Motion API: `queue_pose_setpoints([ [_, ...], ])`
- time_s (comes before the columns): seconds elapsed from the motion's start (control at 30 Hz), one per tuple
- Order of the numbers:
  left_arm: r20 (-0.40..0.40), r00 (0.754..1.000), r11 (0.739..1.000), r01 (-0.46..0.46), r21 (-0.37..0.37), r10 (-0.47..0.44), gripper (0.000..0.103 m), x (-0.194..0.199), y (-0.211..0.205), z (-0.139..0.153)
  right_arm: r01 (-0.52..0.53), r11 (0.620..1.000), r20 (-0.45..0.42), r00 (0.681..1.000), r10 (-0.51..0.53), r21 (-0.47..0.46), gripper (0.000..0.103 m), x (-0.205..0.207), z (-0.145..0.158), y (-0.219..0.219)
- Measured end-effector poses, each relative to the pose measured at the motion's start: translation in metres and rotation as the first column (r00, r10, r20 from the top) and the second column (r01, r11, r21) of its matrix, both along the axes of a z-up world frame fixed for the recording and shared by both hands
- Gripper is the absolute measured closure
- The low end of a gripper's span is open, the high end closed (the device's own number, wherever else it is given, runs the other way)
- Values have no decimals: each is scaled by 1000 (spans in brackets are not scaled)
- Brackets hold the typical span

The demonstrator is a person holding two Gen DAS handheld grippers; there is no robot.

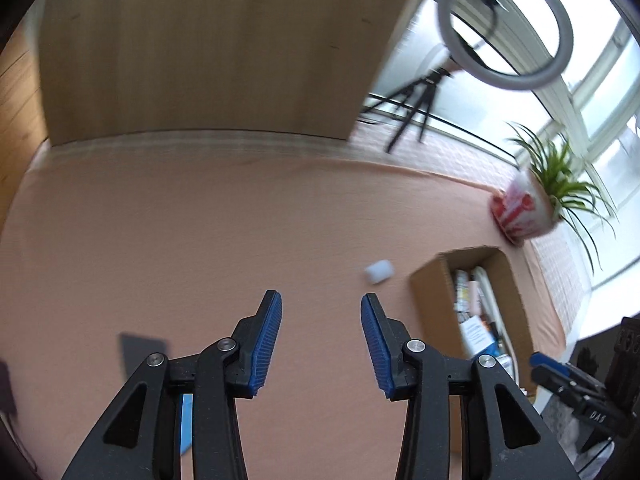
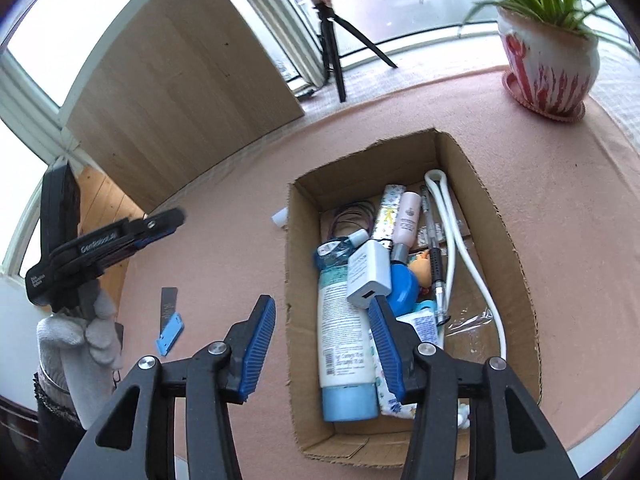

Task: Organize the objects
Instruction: 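Open the left tool to drop the lighter while the right tool releases the charger, then move the left tool to the blue phone stand while the right tool approaches the white cylinder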

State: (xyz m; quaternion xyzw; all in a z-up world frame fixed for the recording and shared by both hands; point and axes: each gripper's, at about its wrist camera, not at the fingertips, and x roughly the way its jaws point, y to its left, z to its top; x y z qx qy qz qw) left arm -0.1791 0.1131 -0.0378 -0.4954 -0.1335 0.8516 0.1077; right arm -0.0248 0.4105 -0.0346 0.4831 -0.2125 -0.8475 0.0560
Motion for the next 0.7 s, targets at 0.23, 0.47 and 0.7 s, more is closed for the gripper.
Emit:
queue_pose_setpoints([
  [0.23,62,987,989,-150,-3,150,57,43,-85,-26,-62,997,-82,994,66,53,58,5,13,-31],
  [0.47,115,983,989,-147,7,145,58,65,-108,-64,-130,990,-113,984,135,53,58,-1,10,-71],
  [0.7,144,988,998,-56,-3,56,58,63,-81,-89,-171,985,-57,983,173,35,56,-5,0,-100],
])
